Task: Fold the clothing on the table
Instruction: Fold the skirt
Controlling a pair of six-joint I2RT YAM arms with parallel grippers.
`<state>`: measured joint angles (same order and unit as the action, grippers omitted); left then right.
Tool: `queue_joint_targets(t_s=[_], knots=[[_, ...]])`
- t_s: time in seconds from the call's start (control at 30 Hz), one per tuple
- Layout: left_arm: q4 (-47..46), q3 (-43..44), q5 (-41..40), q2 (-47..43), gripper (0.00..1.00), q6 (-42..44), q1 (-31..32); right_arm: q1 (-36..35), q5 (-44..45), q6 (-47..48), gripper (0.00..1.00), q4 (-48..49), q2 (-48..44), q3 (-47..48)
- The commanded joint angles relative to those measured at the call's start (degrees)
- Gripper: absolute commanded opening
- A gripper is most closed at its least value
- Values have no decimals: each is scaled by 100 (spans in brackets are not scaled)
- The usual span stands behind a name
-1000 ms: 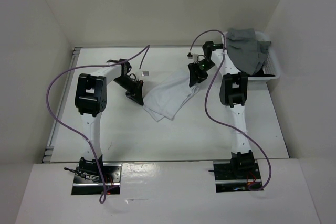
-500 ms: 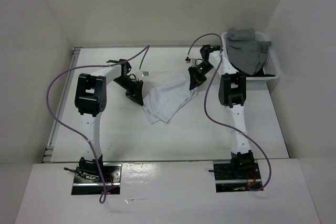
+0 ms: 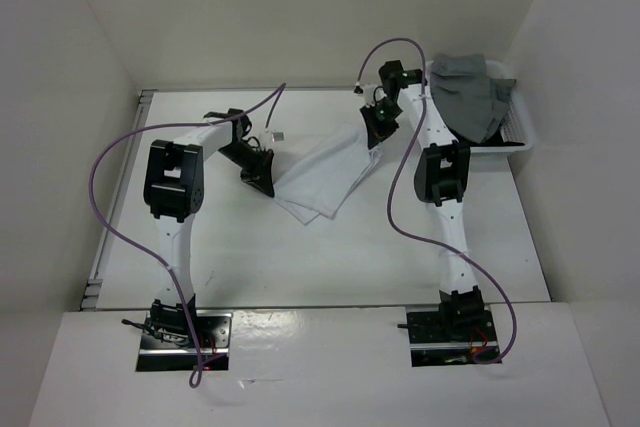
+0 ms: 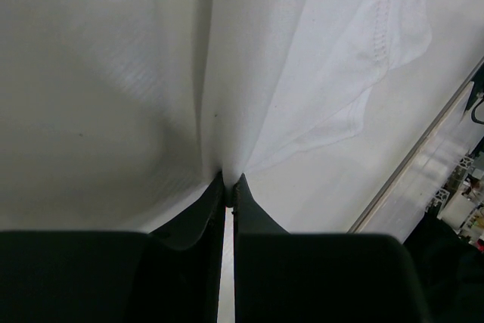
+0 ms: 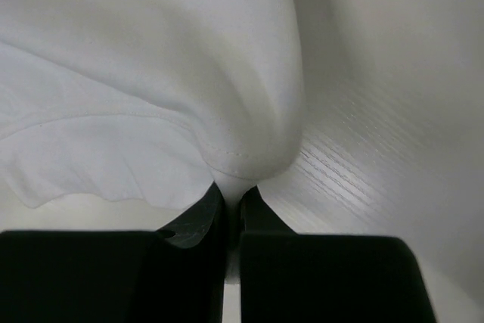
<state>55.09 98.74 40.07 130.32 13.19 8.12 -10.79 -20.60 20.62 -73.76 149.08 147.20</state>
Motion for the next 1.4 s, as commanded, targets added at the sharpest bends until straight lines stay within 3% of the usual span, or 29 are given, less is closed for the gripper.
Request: queue_joint_targets(t_s=[0.0,0.23,0.6,0.97,1.13,1.37], knots=[[-7,215,-325,195,4,-35,-82,-37,452,-6,0,-34,-616,301],[46,339,-325,354,5,-89,-82,-862,715,161,0,-34,-1328,-208],[151,392,-272,354,7,-89,-82,-2444,1462,381,0,-34,-1698,-1086],[204,340,-167,354,8,-141,-135,-3122,1691,495,0,71,-1917,-1975],[204,287,-114,354,8,-141,-135,-3289,1743,382,0,142,-1848,-1914],[204,286,-61,354,8,-141,-135,-3359,1524,328,4,-34,-1347,-930]])
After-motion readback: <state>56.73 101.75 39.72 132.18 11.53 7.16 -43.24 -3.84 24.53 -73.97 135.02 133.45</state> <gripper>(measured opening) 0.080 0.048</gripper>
